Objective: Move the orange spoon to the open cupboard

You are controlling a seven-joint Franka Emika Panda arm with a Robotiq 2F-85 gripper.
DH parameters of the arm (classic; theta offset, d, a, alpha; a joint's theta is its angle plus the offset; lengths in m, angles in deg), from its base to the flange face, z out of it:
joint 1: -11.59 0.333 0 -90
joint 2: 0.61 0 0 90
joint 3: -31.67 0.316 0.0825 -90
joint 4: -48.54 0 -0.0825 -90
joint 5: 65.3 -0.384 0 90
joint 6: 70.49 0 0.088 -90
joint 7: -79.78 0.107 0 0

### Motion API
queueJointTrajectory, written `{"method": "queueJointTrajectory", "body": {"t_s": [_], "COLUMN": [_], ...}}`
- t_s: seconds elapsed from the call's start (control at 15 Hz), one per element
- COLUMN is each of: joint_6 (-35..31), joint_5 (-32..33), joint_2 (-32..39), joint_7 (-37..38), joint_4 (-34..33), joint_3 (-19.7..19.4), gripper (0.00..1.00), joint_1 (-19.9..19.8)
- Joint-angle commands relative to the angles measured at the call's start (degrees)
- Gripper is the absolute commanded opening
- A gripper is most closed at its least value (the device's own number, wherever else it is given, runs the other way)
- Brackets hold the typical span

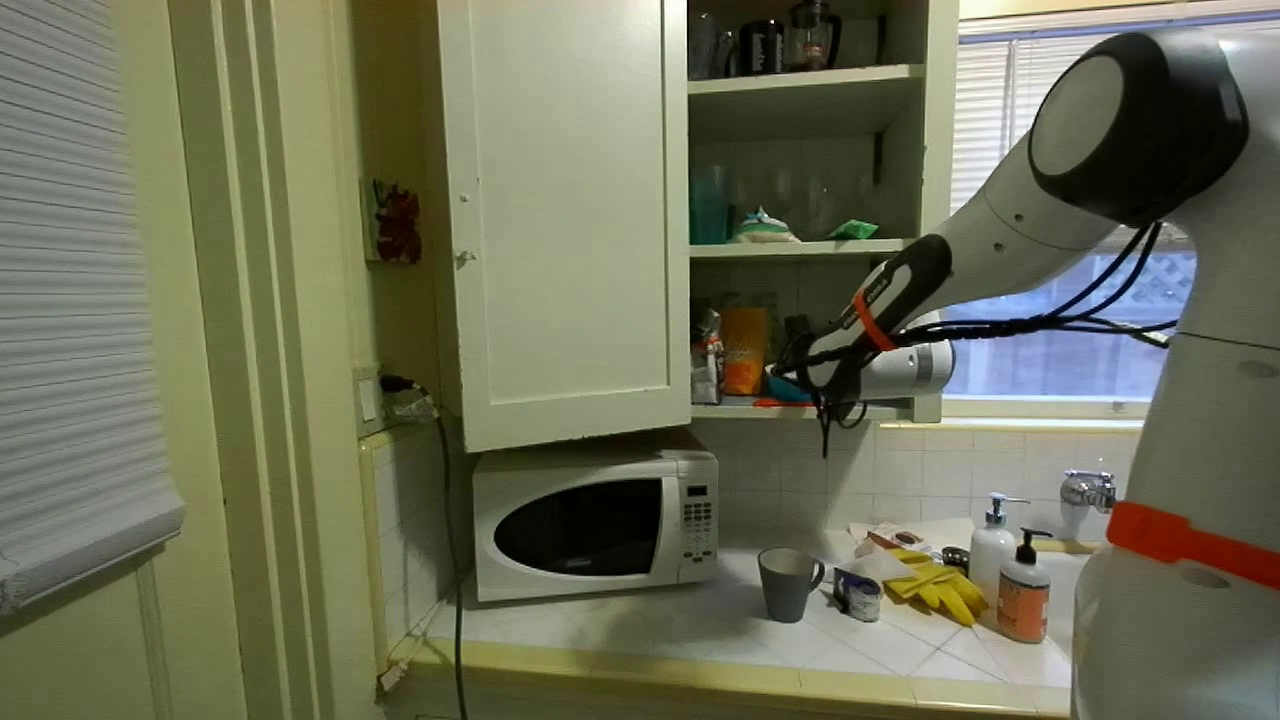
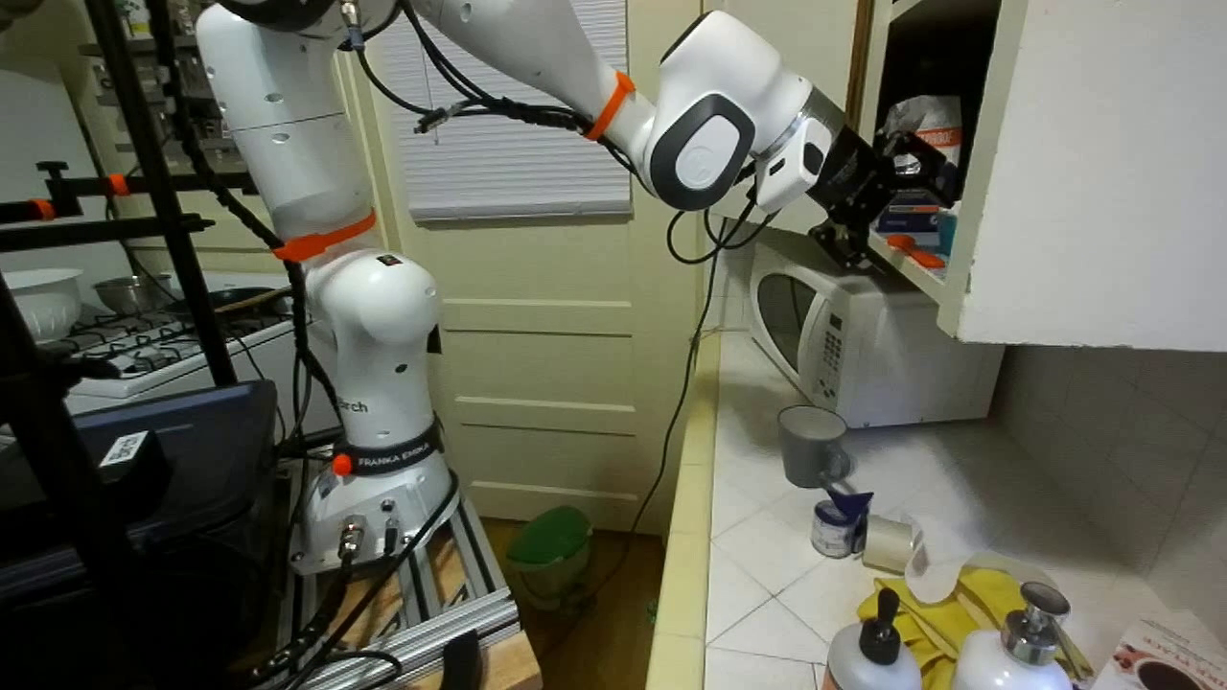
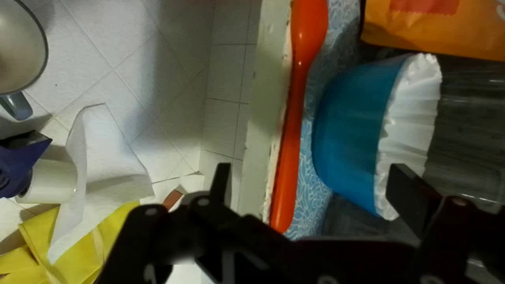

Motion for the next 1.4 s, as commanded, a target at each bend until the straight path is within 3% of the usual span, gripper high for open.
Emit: {"method": "queueJointTrajectory", "body": {"t_s": [0.0,0.07,0.13,0.2,0.4,0.67,0.93,1.33], "joint_6": [5.62,7.28,8.95,10.51,6.72,9.07,10.68,21.76], "joint_5": [1.79,-7.43,-8.67,-0.60,6.84,16.57,21.69,20.61], "joint_2": [-0.25,0.34,0.52,-0.31,0.81,-1.29,-5.08,-12.07], "joint_7": [0.03,-8.27,-9.93,-4.50,-2.05,-0.49,-3.94,-15.06], "joint_4": [-0.54,0.04,-0.14,-0.45,-0.27,0.31,2.35,5.59], "joint_3": [2.14,10.07,12.07,9.17,14.82,19.52,21.73,22.24], "gripper": [1.00,1.00,1.00,1.00,1.00,1.00,1.00,1.00], "joint_1": [-1.78,-8.21,-10.07,-8.13,-15.02,-20.52,-21.48,-17.34]}}
